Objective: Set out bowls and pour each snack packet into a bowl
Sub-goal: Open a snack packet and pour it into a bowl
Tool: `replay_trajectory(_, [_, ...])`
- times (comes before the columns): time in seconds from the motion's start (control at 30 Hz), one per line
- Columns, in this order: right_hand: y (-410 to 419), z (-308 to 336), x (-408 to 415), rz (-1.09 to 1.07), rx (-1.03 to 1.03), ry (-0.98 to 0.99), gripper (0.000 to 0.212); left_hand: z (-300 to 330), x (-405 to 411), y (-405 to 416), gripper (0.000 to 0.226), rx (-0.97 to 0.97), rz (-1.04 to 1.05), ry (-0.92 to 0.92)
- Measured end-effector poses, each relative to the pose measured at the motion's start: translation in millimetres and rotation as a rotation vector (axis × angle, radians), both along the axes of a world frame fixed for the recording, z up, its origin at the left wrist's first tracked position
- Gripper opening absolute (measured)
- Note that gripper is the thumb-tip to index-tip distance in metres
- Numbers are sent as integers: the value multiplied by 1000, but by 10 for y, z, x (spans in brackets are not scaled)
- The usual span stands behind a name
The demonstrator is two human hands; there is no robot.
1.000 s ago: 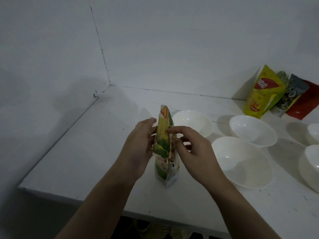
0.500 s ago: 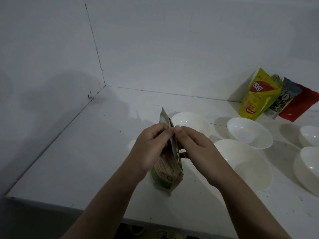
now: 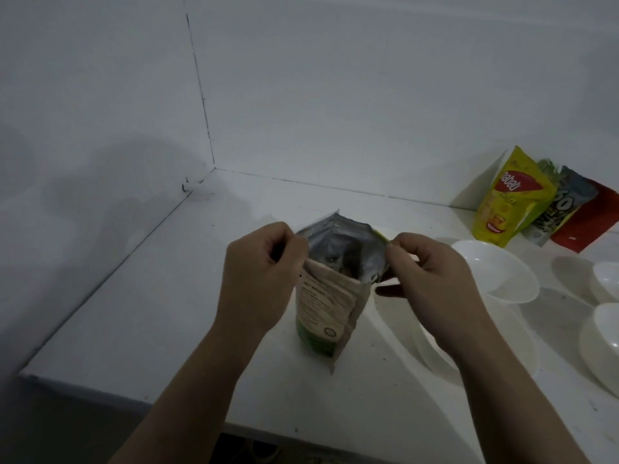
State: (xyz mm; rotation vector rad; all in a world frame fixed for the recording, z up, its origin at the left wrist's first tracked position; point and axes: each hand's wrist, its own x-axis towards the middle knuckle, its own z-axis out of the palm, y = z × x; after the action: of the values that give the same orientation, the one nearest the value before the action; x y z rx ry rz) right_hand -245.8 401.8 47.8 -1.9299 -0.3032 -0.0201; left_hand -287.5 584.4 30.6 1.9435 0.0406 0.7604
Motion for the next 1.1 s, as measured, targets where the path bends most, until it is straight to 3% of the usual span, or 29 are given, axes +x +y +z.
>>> replay_trajectory(0.17, [39, 9, -47, -22, 105, -53, 25, -43, -31, -25, 36, 62, 83, -130])
replay_trajectory(0.3, [47, 29, -73, -15, 161, -114, 27, -117, -26, -57, 37, -133, -31, -117])
replay_trajectory(0.37, [28, 63, -80, -24, 194, -135, 28, -214, 69, -18, 38, -184, 39, 2])
replay_trajectory(0.47, [-9, 115, -100, -23, 239, -183, 32, -395, 247, 35, 19, -341, 107, 391])
replay_trajectory(0.53, [-34, 141, -120, -12, 263, -219, 35, -514, 290, 9, 32, -480, 13, 663])
replay_trajectory(0.6, [-52, 164, -147, 11, 271, -258, 37, -608, 290, -38, 45, -591, -58, 771])
replay_trajectory(0.77, [-89, 186, -196, 59, 256, -318, 41, -648, 333, -103, 28, -1009, -223, 681])
replay_trajectory(0.9, [-174, 176, -165, 47, 124, -410, 27, -641, 429, -116, 21, -1094, -210, 619])
replay_trajectory(1.1, [-215, 99, -55, -49, -61, -526, 20, -606, 694, 5, 34, -1187, -184, 534])
